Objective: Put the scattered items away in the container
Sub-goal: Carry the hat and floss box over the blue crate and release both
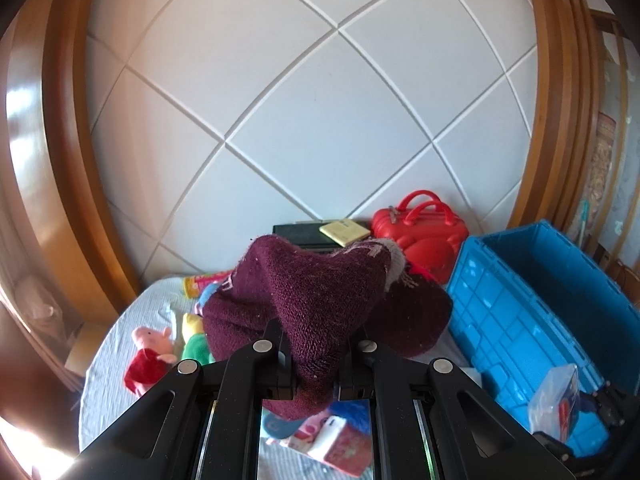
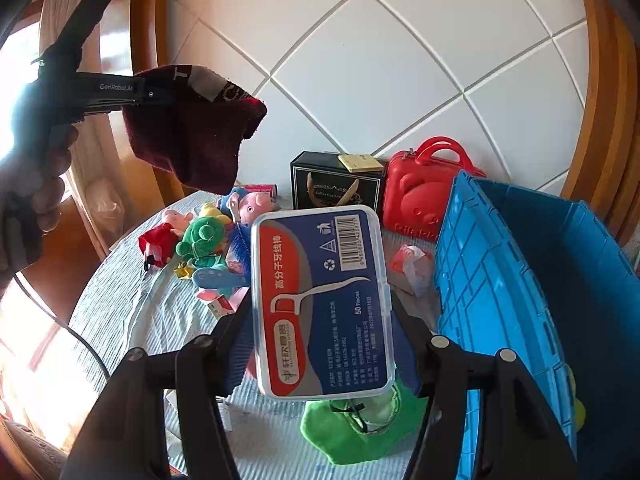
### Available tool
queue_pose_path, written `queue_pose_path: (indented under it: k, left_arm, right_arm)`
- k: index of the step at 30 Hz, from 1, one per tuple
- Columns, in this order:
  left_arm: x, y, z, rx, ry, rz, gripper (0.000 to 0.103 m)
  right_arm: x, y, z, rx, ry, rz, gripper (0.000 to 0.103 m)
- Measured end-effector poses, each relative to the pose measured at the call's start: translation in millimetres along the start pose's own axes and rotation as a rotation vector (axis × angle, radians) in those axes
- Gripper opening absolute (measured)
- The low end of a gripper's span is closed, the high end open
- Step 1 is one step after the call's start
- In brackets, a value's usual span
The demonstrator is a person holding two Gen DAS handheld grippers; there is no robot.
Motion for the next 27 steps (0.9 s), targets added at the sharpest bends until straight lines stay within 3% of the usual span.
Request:
queue_pose_path:
  k: [5,14,27]
  left_arm:
    - [17.7,-4.0,-60.3,-0.019,0.005,-0.017,0.010]
    - [46.3,-6.5,-172.6,-0.126,0.043,-0.051,0.010]
    - [63.5,19.9,-318.5,-0.296,0.134,-0.040,0.010]
  right_arm:
    - [8.6,-20.4,-49.6,0.001,0.004,-0.031,0.058]
    - [15.2,-71.3,-130.0,-0.051,0.054,-0.083,0.058]
    - [-18.3,-118.1,-234.8,-0.205,0.179,-0.055,0.058]
Point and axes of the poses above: each gripper's, at about its wrist camera, not at the fingertips, and y roughly the way its jaws point, z to its left, x to its top, the point moved 8 cm from there along y, roughly the way its jaws point, and after that the axes turned 3 degrees about -z, right-handed, at the moved point
